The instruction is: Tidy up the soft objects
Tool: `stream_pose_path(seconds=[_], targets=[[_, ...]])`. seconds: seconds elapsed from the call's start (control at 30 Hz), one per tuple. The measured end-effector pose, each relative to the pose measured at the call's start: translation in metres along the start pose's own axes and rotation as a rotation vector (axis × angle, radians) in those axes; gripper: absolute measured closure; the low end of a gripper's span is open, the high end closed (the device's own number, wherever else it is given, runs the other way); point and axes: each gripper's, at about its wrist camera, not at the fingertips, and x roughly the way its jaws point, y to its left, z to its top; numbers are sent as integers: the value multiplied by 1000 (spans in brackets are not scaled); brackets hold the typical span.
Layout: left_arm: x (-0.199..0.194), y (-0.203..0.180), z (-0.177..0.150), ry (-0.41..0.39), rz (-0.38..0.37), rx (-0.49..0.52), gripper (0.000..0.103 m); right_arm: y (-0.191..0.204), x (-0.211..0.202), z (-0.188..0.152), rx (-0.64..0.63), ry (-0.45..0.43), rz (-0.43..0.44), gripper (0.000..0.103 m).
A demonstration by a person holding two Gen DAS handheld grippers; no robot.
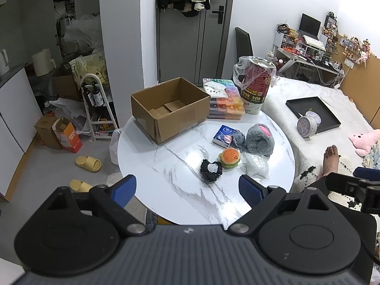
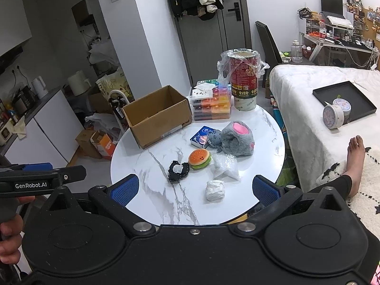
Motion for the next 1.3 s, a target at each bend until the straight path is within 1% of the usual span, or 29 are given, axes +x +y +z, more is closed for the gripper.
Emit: stream_pose_path(seconds=[1.03, 1.3], targets=[[3, 2, -3, 1, 1, -20, 11, 0, 3, -2, -1, 7, 1, 0], [4, 3, -3, 9, 14, -18, 11, -2, 5, -3, 11, 17, 4, 0]])
